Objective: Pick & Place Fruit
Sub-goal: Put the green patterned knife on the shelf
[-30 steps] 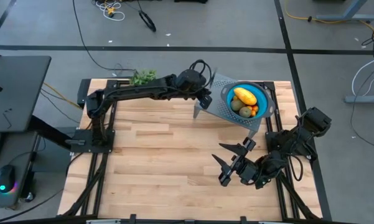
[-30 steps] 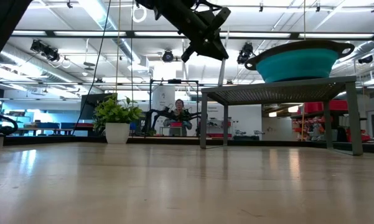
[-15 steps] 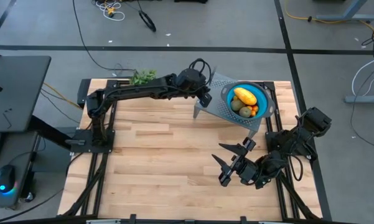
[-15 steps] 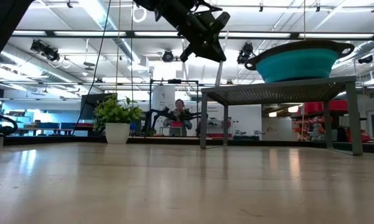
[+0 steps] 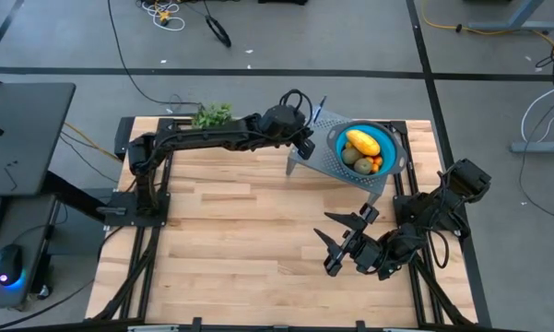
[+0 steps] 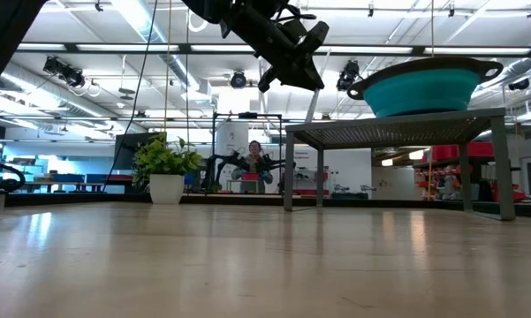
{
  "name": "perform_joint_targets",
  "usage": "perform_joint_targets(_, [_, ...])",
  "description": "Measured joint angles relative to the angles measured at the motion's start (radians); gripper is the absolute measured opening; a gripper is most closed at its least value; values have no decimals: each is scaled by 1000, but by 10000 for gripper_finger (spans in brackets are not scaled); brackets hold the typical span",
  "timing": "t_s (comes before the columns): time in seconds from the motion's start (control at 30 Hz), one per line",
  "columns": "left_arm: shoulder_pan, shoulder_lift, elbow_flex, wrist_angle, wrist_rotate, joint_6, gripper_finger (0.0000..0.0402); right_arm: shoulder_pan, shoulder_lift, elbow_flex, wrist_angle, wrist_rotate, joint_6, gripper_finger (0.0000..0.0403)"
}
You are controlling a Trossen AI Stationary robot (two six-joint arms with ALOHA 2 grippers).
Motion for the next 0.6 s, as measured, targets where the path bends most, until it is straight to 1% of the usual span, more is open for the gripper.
perform_joint_targets(0.13, [0, 0, -1, 9, 12, 0, 41, 0, 0, 0, 0, 2, 0, 213])
perform_joint_targets(0.37, [-1, 0, -1, 9, -10, 4, 45, 0, 0, 0, 0, 3, 0, 213])
perform_joint_targets(0.6, [-2, 1, -1, 12, -11, 25, 41, 0, 0, 0, 0, 3, 0, 213])
